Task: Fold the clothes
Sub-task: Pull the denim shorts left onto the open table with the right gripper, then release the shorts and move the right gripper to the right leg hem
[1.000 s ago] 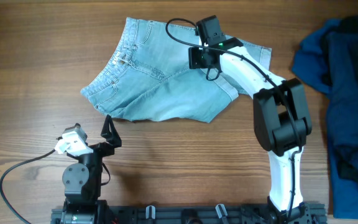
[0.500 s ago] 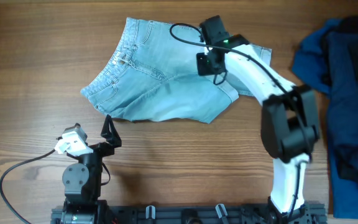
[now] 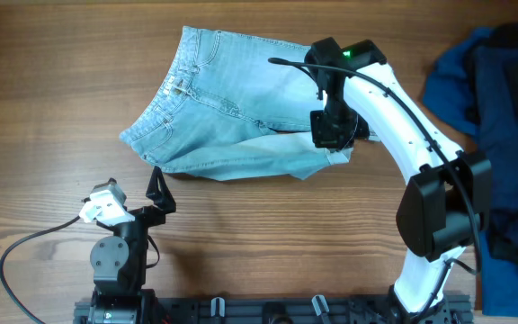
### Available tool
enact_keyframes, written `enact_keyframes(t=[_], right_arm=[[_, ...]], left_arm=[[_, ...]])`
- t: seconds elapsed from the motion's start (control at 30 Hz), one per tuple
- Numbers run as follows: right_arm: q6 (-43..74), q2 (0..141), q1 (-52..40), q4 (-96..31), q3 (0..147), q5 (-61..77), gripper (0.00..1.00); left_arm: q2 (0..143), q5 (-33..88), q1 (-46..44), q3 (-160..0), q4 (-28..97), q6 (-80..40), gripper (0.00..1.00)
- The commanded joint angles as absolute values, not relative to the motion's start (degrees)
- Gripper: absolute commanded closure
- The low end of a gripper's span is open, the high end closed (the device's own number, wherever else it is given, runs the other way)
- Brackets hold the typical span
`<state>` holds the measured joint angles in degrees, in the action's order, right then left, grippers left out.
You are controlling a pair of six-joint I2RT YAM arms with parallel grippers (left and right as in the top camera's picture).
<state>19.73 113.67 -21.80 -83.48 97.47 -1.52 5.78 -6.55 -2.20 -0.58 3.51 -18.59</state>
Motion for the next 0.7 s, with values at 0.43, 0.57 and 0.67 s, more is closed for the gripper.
enact_keyframes(t=[0.43, 0.57, 0.67], right_arm=[[24.08, 113.01, -21.67, -80.2, 74.54, -0.49, 0.55], [22.61, 110.87, -21.67, -81.73, 76.42, -0.19, 0.39], [22.48, 104.71, -21.67, -80.75, 81.38, -0.67, 0.37]], left_arm=[[5.65, -6.28, -2.39, -0.32, 3.51, -18.9, 0.0], [5.65, -6.28, -2.39, -0.32, 3.53, -18.9, 0.0], [5.65, -6.28, -2.39, -0.32, 3.53, -18.9, 0.0]])
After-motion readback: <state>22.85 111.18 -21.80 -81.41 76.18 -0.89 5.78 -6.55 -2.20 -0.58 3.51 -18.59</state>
